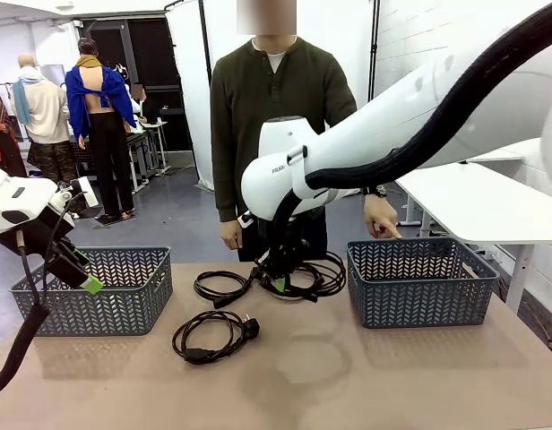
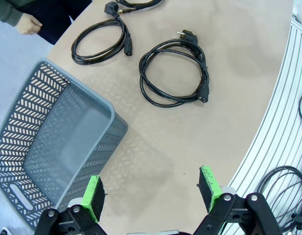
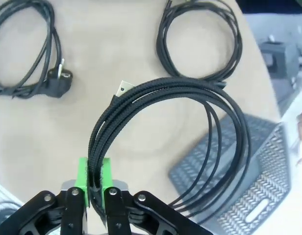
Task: Organize the cables according to human instructions.
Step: Pick up a bundle of cables and place it in the basket indicated by the human.
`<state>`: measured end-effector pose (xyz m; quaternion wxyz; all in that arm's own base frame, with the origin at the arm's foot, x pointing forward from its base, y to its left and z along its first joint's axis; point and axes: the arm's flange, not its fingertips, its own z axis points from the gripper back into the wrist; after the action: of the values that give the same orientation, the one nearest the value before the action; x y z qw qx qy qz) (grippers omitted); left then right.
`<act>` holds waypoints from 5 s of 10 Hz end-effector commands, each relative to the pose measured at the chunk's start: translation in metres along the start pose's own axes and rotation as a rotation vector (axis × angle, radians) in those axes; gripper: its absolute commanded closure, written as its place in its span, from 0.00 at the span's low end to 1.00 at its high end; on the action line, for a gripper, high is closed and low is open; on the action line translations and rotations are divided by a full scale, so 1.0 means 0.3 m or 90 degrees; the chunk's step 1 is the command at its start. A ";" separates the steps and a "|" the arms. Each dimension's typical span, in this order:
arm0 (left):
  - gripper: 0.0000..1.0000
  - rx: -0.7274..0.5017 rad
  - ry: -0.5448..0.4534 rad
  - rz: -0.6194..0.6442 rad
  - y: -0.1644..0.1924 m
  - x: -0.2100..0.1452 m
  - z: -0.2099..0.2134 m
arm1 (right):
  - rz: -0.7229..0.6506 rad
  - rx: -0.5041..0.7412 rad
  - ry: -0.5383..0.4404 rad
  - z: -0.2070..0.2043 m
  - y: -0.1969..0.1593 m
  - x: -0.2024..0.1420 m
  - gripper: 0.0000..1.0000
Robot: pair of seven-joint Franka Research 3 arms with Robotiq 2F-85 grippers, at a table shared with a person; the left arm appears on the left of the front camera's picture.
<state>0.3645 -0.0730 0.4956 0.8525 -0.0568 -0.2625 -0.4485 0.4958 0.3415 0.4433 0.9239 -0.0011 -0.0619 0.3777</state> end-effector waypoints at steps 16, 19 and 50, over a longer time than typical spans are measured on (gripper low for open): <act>0.00 -0.006 -0.003 0.009 -0.003 -0.004 -0.001 | 0.403 -0.027 0.004 0.163 -0.235 -0.111 1.00; 0.00 -0.006 -0.003 0.009 -0.003 -0.004 -0.001 | 0.420 -0.005 0.018 0.191 -0.354 -0.206 1.00; 0.00 -0.006 -0.003 0.009 -0.003 -0.004 -0.001 | 0.418 -0.018 0.049 0.038 -0.819 -0.394 0.00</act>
<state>0.3645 -0.0729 0.4955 0.8526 -0.0564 -0.2624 -0.4484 0.5777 0.0797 0.4528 0.7438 -0.0447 -0.0315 0.6661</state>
